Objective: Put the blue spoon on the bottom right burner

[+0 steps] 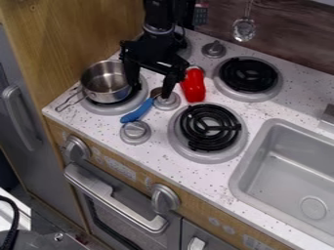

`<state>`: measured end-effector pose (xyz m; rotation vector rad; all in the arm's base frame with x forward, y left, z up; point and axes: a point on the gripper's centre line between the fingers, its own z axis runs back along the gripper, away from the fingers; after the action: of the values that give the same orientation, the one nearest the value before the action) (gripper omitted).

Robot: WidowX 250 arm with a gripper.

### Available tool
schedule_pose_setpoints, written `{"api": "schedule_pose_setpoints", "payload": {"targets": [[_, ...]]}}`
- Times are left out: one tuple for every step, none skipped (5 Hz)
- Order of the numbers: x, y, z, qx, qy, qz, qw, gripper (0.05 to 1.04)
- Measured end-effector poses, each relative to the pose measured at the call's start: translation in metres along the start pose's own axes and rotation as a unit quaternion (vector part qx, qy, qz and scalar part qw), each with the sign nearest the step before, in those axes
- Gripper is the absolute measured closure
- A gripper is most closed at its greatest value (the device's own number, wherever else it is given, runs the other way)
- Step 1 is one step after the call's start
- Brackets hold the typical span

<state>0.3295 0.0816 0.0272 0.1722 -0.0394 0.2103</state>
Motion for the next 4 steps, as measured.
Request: {"api": "schedule_pose_setpoints", "payload": {"targets": [[-0.007, -0.002, -0.013, 0.0, 0.023, -0.003, 0.9997, 0.083], [-0.004, -0.003, -0.025, -0.002, 0.025, 0.002, 0.9997, 0.083], [0.007, -0.004, -0.042, -0.031, 0.018, 0.004, 0.9994, 0.083], [0.019, 0.01, -0.059, -0.037, 0.019, 0.028, 0.9987, 0.083]]}}
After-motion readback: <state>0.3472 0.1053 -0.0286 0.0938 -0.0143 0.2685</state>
